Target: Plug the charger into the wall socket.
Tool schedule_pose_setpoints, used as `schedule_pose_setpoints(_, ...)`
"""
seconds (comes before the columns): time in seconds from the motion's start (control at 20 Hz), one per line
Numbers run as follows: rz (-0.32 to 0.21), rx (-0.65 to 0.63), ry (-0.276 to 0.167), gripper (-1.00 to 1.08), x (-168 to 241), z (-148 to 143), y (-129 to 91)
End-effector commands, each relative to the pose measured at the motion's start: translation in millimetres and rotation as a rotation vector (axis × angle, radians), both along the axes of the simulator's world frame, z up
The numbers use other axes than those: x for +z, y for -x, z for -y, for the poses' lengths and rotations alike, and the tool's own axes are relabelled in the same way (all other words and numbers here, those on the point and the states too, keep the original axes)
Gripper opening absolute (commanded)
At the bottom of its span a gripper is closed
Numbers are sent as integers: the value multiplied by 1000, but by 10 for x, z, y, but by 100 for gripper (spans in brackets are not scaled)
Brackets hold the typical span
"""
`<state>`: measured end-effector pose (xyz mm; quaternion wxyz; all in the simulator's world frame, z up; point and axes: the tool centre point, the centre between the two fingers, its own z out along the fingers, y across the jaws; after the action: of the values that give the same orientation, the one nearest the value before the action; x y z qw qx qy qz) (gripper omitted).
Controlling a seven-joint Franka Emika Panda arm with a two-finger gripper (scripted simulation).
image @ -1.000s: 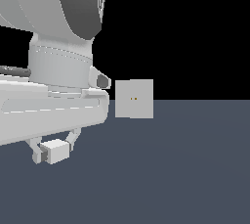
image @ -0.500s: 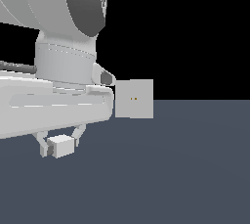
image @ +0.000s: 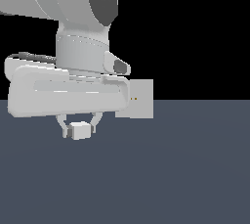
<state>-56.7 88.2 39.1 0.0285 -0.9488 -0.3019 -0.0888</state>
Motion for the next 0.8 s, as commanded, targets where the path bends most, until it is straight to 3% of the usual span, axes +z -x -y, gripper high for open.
schedule_pose_setpoints(0.0,1,-89,-1,-100,74,97,-62)
schedule_pose_setpoints(0.75,1,-581,-3,-100,459,717,-200)
